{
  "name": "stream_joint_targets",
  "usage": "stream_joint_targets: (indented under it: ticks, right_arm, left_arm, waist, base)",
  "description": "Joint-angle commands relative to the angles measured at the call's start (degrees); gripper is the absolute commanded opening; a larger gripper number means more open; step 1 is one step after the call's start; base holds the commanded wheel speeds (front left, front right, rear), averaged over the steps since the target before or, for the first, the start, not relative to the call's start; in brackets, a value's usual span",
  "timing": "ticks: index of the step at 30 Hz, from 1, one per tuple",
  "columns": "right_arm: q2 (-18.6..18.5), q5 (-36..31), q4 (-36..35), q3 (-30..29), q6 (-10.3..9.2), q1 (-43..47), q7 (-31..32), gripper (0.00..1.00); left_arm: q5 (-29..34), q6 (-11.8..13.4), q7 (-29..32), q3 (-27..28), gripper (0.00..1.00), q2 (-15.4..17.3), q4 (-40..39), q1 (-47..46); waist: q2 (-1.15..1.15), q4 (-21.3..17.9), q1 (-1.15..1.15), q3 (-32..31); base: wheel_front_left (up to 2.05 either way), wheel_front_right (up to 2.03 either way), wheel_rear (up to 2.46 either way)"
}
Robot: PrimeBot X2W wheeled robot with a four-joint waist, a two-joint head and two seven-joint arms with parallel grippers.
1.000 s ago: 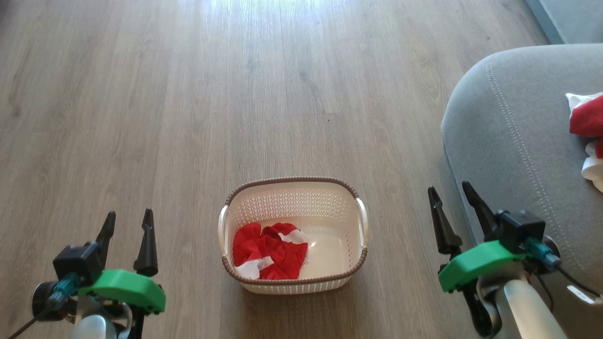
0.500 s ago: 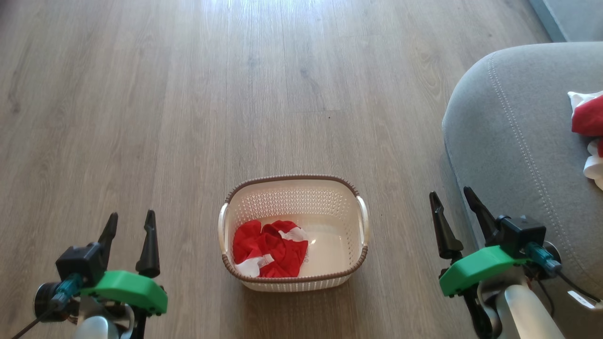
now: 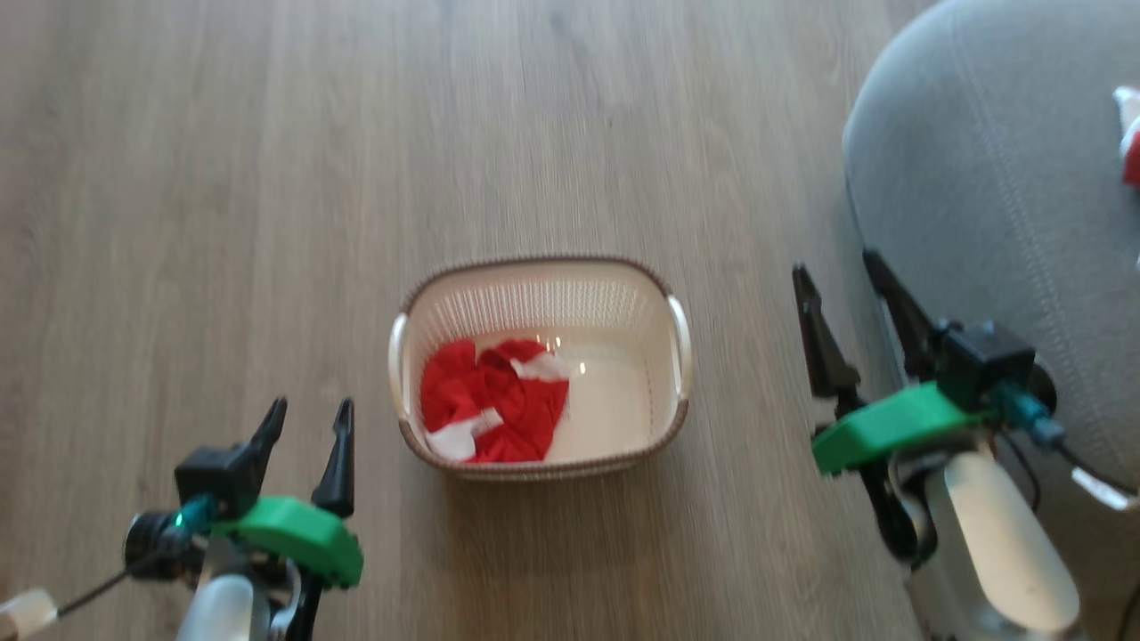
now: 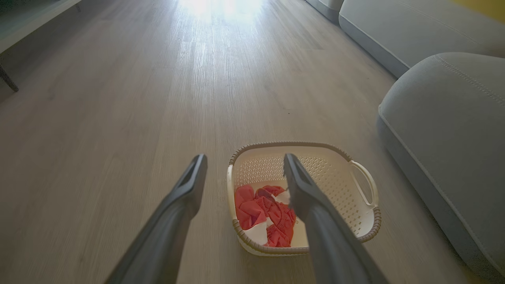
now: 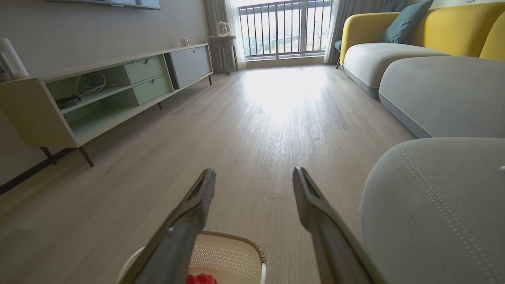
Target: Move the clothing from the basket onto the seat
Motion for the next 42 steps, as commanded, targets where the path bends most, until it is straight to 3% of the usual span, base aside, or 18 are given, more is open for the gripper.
stream_joint_targets:
  ticks: [1,21,35,42]
  right_arm:
    - [0.6,-0.3,-2.6,1.7,-0.02,-3.1,-0.5,1.0]
    - [0.7,4.5,-11.2,5.6,-0.02,-15.5,-0.5,1.0]
    - [0.7,8.8,-13.4,7.0,-0.02,-16.5,-0.5,1.0]
    - [0.7,10.6,-13.9,8.0,-0.02,-16.3,-0.5,1.0]
  left_arm:
    - [-0.5,-0.1,-0.3,0.8,1.0,1.0,-0.9,-3.8]
    - [-1.2,-0.1,-0.3,-9.8,1.0,7.7,10.5,-22.5]
    - [6.9,0.4,0.1,-18.7,1.0,11.8,28.2,-40.1]
    - [12.7,2.3,5.7,-24.0,1.0,12.1,38.0,-47.6]
  waist:
    - [0.0,-1.3,0.0,5.8]
    - [0.0,-8.5,0.0,30.2]
    - [0.0,-14.3,0.0,38.3]
    - [0.0,-16.1,0.0,40.2]
  base:
    - [0.0,0.0,0.0]
    - [0.0,0.0,0.0]
    - [0.0,0.0,0.0]
    - [0.0,0.0,0.0]
